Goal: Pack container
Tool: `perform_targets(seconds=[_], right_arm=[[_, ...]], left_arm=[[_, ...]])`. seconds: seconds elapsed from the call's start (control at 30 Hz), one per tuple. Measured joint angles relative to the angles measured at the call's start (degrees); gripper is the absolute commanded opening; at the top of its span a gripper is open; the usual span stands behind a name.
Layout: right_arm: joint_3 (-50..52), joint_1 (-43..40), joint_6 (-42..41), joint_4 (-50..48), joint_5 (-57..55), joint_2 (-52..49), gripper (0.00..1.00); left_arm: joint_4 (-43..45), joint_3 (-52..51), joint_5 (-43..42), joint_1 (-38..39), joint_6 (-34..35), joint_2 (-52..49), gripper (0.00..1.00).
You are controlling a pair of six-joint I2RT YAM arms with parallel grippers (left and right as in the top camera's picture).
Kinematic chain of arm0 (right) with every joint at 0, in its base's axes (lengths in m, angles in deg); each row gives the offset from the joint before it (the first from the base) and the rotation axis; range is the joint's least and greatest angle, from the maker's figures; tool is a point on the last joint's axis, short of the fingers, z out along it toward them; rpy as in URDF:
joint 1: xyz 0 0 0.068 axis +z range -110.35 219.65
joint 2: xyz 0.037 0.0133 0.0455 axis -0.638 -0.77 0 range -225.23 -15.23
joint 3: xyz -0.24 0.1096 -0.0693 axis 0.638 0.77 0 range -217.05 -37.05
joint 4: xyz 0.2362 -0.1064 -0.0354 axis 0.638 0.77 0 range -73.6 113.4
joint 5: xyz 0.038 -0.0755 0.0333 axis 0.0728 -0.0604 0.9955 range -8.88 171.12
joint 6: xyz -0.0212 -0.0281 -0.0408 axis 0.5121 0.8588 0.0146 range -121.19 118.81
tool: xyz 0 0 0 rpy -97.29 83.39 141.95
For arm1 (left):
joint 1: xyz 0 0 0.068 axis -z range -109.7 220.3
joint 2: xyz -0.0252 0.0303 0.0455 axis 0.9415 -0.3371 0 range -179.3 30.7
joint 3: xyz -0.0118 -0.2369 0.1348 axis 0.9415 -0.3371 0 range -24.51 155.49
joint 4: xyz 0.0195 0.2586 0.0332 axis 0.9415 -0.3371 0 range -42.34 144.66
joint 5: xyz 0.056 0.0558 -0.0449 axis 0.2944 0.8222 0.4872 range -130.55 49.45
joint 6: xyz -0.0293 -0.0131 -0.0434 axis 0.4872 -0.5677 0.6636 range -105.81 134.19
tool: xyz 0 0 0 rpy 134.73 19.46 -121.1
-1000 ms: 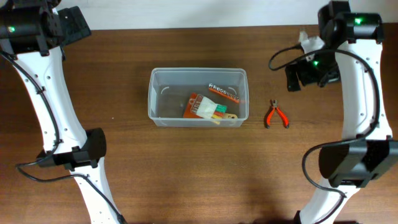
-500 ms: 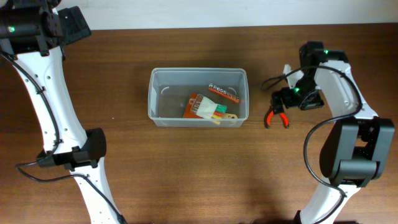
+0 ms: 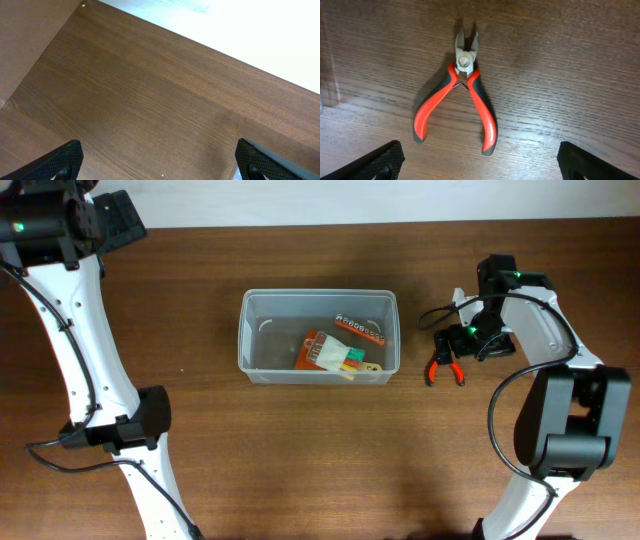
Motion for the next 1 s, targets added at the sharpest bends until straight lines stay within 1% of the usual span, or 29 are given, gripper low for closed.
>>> perform_targets(seconds=[0.27, 0.43, 0.47, 0.53, 0.6, 0.8, 1.0], right_arm=[[0.0, 0.0, 0.0, -0.17, -0.85, -3.1, 0.99], [0.0, -0.2, 0.24, -0.55, -1.11, -3.39, 1.0], [0.0, -0.35, 0.44, -0.66, -1.16, -3.39, 0.96], [0.0, -1.05, 1.75, -0.7, -1.29, -3.39, 0.93], [0.0, -1.84, 2.93, -0.83, -1.53, -3.39, 0.92], [0.0, -4.79, 4.31, -1.11, -1.77, -3.39, 0.93], [0.0, -4.61, 4.52, -1.11, -1.7, -3.39, 0.93]], left_arm=[[0.0, 0.0, 0.0, 0.0, 0.0, 0.0, 0.99], [0.0, 0.0, 0.0, 0.0, 0.0, 0.0, 0.99], [0.0, 0.0, -0.02, 0.0, 0.0, 0.0, 0.99], [0.0, 0.0, -0.02, 0.0, 0.0, 0.0, 0.99], [0.0, 0.0, 0.0, 0.0, 0.0, 0.0, 0.99], [0.0, 0.0, 0.0, 0.0, 0.0, 0.0, 0.99], [0.0, 0.0, -0.02, 0.0, 0.0, 0.0, 0.99]])
